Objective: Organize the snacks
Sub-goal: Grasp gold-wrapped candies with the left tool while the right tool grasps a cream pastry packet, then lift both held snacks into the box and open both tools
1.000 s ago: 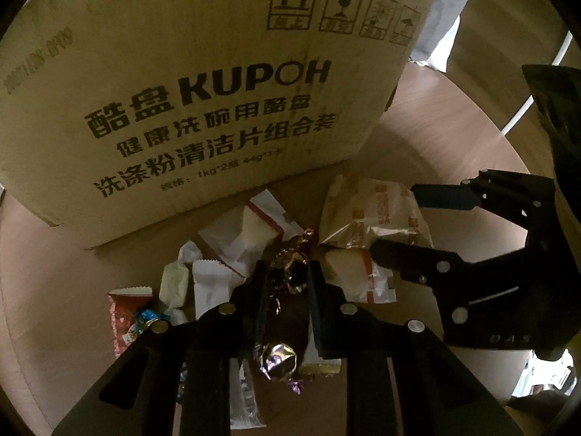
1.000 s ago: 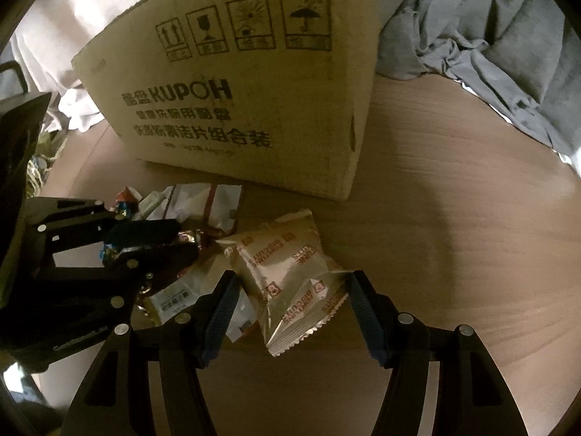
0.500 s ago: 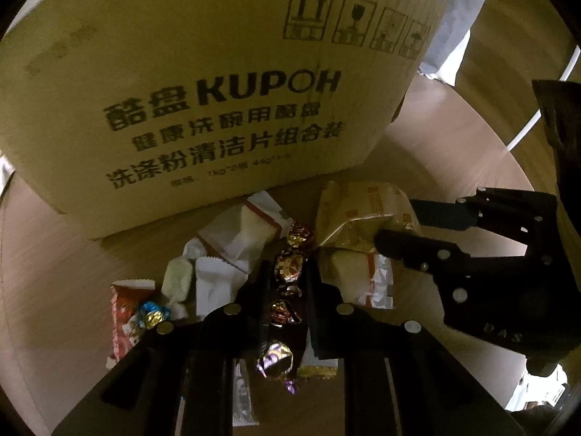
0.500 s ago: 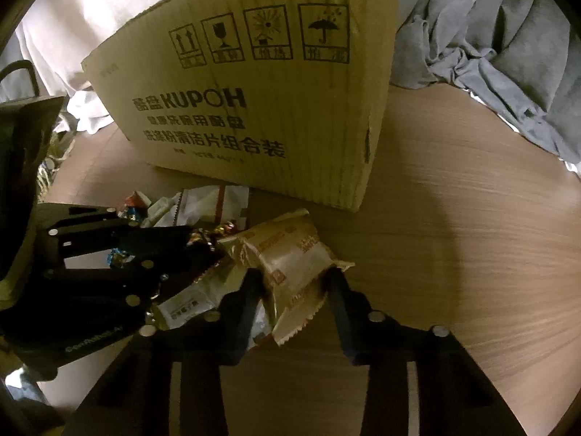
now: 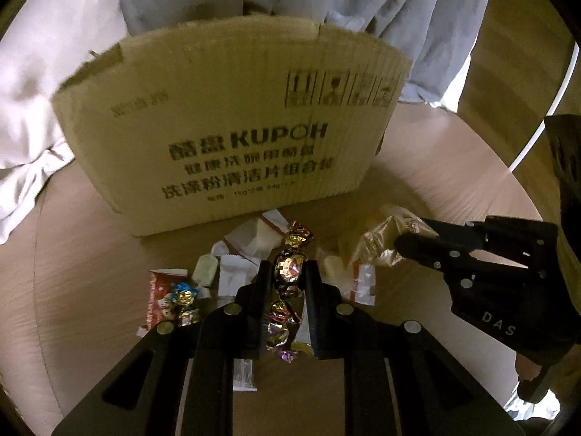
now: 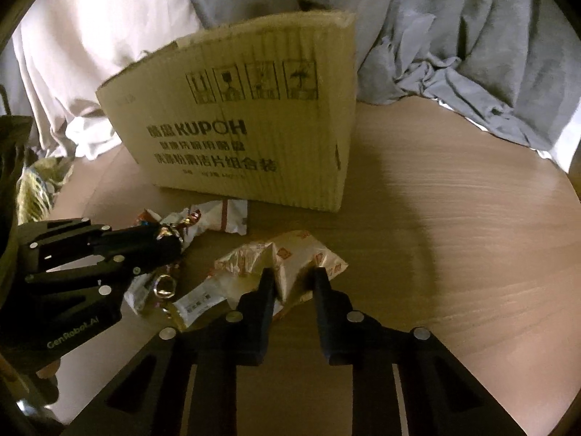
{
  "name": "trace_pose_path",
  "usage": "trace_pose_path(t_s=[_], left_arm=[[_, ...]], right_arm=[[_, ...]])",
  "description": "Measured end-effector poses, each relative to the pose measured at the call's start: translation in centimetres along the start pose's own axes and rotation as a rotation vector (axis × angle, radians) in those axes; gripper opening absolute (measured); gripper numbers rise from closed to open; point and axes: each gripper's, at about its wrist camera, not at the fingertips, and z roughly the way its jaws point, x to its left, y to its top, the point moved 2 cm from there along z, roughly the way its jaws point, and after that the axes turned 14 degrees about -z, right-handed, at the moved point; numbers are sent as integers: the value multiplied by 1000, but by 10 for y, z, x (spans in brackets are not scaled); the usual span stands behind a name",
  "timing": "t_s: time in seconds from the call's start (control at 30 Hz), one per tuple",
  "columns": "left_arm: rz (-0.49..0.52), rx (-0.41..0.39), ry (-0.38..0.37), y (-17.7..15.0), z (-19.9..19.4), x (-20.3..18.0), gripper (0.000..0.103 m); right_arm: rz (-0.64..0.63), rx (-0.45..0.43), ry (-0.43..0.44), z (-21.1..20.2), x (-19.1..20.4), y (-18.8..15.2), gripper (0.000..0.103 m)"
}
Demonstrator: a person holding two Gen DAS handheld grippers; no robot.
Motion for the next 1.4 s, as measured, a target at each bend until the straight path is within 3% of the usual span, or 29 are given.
trace_pose_path(t_s=[0.37,0.6,1.1,1.4], left_arm=[[-10,-83,-9,5,-41,-1,19],[-8,-178,-27,15,-76,-11,19],[38,-386,-12,71,-147,-15,19],[54,-400,2,109,-142,-5,19]], right_arm=[[6,-90,-4,-39,10,6,13],[-4,-172,-25,-69,19,15,12],[-17,-419,-95,-135,23,70,12],[-34,-501,-118,-139,20,107,12]])
